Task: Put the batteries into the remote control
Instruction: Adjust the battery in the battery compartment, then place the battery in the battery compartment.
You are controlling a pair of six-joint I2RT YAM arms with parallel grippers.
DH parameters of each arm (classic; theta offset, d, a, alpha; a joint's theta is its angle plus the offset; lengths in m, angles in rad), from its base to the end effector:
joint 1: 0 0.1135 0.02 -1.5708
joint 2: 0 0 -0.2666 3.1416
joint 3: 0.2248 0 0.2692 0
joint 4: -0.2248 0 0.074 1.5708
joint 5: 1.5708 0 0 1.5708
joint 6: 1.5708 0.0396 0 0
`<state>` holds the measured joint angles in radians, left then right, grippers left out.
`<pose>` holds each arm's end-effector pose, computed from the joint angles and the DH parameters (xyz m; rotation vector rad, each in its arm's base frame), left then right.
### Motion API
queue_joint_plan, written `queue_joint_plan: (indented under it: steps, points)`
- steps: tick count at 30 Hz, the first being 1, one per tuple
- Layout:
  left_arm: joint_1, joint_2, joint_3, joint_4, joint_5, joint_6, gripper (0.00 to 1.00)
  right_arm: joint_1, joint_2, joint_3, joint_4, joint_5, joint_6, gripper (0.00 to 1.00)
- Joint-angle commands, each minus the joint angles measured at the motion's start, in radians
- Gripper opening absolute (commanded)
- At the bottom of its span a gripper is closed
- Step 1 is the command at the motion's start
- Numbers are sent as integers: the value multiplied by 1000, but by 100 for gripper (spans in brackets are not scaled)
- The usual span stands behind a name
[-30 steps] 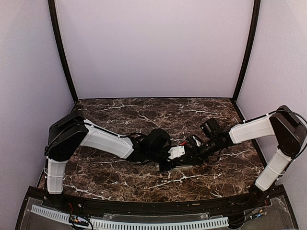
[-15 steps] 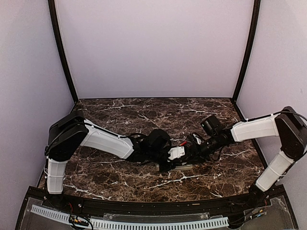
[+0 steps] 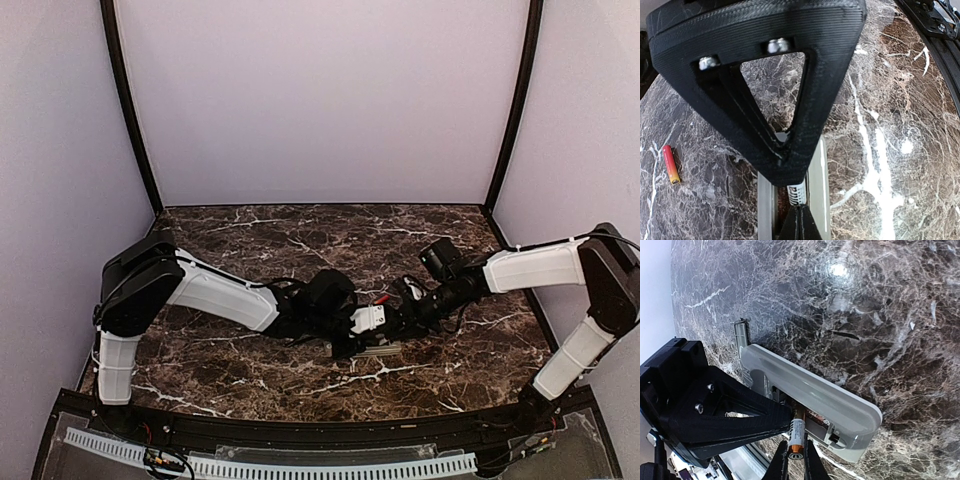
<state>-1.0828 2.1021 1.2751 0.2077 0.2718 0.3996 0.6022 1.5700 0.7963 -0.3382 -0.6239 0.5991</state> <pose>0.2101 -0.4186 0.1258 1.6299 1.5468 -0.6757 0.2312 0.1870 0.1445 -0.2224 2.8935 1.1519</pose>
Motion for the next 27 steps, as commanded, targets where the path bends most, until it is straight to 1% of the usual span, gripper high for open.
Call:
queue_joint_plan:
  steps: [1, 3, 5, 6, 8, 15, 17, 19, 20, 21, 22, 23, 24, 25, 27]
  points:
    - [-6, -24, 3, -36, 4, -18, 2, 8, 21, -2, 9, 12, -15, 9]
    - [-6, -35, 19, -48, 10, -24, 3, 8, 27, -5, 14, 13, -18, 9]
    - [-5, -46, 35, -61, 15, -28, 6, 8, 33, -8, 17, 16, -19, 9]
    - [-6, -53, 46, -75, 16, -23, 10, 8, 37, -8, 18, 18, -22, 9]
    - [-5, -64, 60, -100, 16, -13, 15, 6, 43, -3, 14, 20, -33, 9]
    - [-4, -102, 47, -153, -14, 29, 26, 5, 62, 4, 14, 21, -51, 9]
    - [-2, -111, 40, -173, -21, 34, 30, 4, 62, 6, 10, 27, -55, 9]
    - [10, -116, 34, -195, -12, 36, 40, 3, 64, 10, 9, 27, -61, 9]
    - [19, -117, 34, -198, -10, 40, 42, 4, 65, 12, 6, 29, -65, 9]
    - [22, -117, 32, -226, -10, 44, 49, 4, 71, 16, 5, 29, -68, 9]
    - [28, -117, 30, -236, -10, 51, 53, 4, 76, 20, 3, 28, -73, 9]
    - [30, -118, 28, -254, -5, 54, 60, 4, 79, 24, 1, 29, -78, 9]
    - [33, -117, 28, -262, -1, 61, 63, 4, 83, 27, -1, 29, -81, 9]
    - [33, -117, 22, -271, 9, 66, 68, 2, 85, 30, -3, 31, -86, 9]
    - [34, -117, 7, -273, 10, 76, 72, 2, 86, 37, -11, 37, -94, 9]
